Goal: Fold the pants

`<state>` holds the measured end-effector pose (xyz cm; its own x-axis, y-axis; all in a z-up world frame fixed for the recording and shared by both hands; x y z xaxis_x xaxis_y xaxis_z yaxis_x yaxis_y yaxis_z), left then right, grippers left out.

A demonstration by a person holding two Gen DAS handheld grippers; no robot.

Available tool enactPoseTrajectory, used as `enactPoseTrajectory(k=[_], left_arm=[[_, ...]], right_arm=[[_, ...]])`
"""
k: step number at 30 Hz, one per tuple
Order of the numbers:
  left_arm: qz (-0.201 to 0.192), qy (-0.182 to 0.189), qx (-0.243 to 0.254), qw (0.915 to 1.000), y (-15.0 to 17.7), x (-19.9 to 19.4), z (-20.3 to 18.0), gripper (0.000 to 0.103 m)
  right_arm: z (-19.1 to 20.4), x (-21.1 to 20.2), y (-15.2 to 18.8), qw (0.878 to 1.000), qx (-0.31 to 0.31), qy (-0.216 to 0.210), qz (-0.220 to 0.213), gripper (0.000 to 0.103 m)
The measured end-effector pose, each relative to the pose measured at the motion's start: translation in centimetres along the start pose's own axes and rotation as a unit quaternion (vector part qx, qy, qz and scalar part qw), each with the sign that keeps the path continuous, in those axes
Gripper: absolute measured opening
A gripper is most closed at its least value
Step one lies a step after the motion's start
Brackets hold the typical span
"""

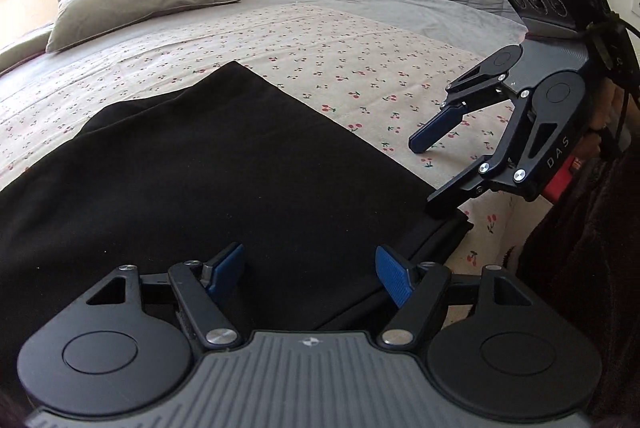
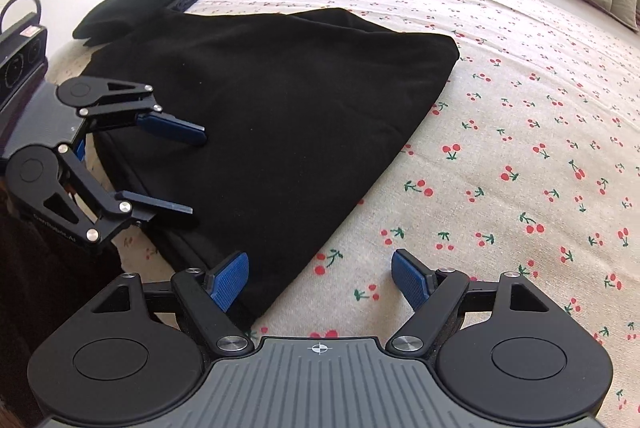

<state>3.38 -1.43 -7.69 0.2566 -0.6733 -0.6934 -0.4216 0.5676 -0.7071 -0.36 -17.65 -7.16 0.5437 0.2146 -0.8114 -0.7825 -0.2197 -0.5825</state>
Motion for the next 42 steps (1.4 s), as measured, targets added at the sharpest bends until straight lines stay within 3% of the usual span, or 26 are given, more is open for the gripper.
enactPoseTrajectory(k=[2, 4, 7, 8, 10, 12, 18, 21, 25, 27, 29, 32, 35, 38, 42], left_arm=[[0.017, 0.035, 0.009, 0.9992, -0.1, -0.2, 0.2, 0.075], [0.018, 0.036, 0.038, 0.9985, 0.0, -0.4, -0.2, 0.075], [0.000, 0.034, 0.051, 0.9981, -0.4, 0.1, -0.9, 0.075], [-0.005, 0.042, 0.050, 0.9978, -0.5, 0.2, -1.3, 0.075], [-0.014, 0.053, 0.059, 0.9968, -0.9, 0.7, -2.1, 0.075], [-0.022, 0.055, 0.078, 0.9952, -1.1, 0.8, -2.7, 0.075], [-0.052, 0.069, 0.080, 0.9931, -1.2, 0.8, -4.1, 0.075], [-0.056, 0.062, 0.092, 0.9923, -1.4, 1.3, -4.8, 0.074], [-0.057, 0.015, 0.116, 0.9915, -1.7, 2.0, -5.7, 0.072], [-0.057, -0.033, 0.117, 0.9910, -2.1, 2.8, -5.9, 0.068], [-0.052, -0.080, 0.115, 0.9888, -2.3, 3.5, -5.7, 0.047], [-0.040, -0.125, 0.110, 0.9853, -2.3, 4.3, -5.4, 0.032], [-0.042, -0.151, 0.093, 0.9831, -2.0, 4.4, -5.5, 0.028], [-0.049, -0.176, 0.083, 0.9796, -1.8, 4.6, -5.9, 0.026], [-0.057, -0.200, 0.054, 0.9766, -1.5, 4.5, -6.2, 0.023]], right_arm=[[-0.1, -0.5, 0.3, 1.000, -0.002, -0.011, 0.006, 0.080], [-0.2, -1.0, 0.4, 1.000, 0.003, -0.024, 0.011, 0.080], [-1.0, -1.5, 0.0, 0.994, 0.067, -0.085, 0.018, 0.077], [-1.3, -1.4, -0.2, 0.990, 0.092, -0.107, 0.024, 0.074], [-2.1, -0.8, -0.3, 0.980, 0.136, -0.141, 0.046, 0.052], [-2.6, 0.0, -0.1, 0.973, 0.162, -0.150, 0.064, 0.041], [-3.1, 1.2, 0.3, 0.951, 0.215, -0.201, 0.090, 0.022], [-2.8, 0.3, -0.3, 0.946, 0.222, -0.224, 0.075, 0.022], [-2.9, -0.8, -2.0, 0.936, 0.237, -0.254, 0.051, 0.022], [-3.1, -1.0, -2.7, 0.936, 0.235, -0.259, 0.045, 0.022], [-3.1, -1.0, -3.2, 0.938, 0.229, -0.257, 0.043, 0.022], [-4.2, -1.0, -3.8, 0.946, 0.229, -0.229, 0.027, 0.026], [-6.3, 0.2, -3.9, 0.954, 0.235, -0.184, 0.013, 0.042], [-8.0, 2.8, -4.1, 0.960, 0.240, -0.143, 0.018, 0.043], [-9.1, 5.6, -5.8, 0.959, 0.245, -0.143, 0.002, 0.039]])
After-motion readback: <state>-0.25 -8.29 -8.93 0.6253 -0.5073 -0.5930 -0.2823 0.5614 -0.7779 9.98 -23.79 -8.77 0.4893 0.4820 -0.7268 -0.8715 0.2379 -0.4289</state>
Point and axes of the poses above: each gripper's, at about its wrist camera, not at the fingertips, and x roughly the way its jaws point, z to its left, y to its underside, the point moved 6 cm from there along x, roughly the way its jaws point, and after that the axes turned 9 degrees about y, right-handed, at the moved point
